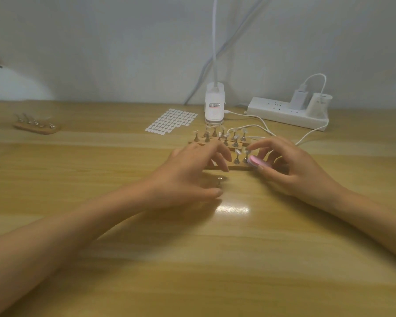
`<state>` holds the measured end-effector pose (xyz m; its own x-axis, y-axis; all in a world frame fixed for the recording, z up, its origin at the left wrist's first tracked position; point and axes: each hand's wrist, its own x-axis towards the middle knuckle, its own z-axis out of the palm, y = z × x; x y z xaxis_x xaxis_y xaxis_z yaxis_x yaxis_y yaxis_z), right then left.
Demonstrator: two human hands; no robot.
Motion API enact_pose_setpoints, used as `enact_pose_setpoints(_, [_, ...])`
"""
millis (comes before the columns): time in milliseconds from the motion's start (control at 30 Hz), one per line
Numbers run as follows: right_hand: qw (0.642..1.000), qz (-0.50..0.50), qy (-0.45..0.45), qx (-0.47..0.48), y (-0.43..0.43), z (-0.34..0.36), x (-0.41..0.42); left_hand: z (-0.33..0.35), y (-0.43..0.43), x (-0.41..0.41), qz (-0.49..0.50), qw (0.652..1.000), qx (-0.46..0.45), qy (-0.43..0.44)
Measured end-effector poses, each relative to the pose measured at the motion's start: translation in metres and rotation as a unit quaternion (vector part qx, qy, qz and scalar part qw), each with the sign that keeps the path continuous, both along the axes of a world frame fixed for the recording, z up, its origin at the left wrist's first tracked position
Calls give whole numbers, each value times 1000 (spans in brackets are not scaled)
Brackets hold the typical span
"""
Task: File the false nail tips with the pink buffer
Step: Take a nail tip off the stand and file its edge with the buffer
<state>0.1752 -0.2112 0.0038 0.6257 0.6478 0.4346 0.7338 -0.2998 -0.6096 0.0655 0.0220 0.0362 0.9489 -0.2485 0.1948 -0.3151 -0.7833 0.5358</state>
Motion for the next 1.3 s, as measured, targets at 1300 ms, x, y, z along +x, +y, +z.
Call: enact_pose_setpoints(1300, [998,-17,54,-10,3,9,-9,-23,0,49,49,986,-63,-143])
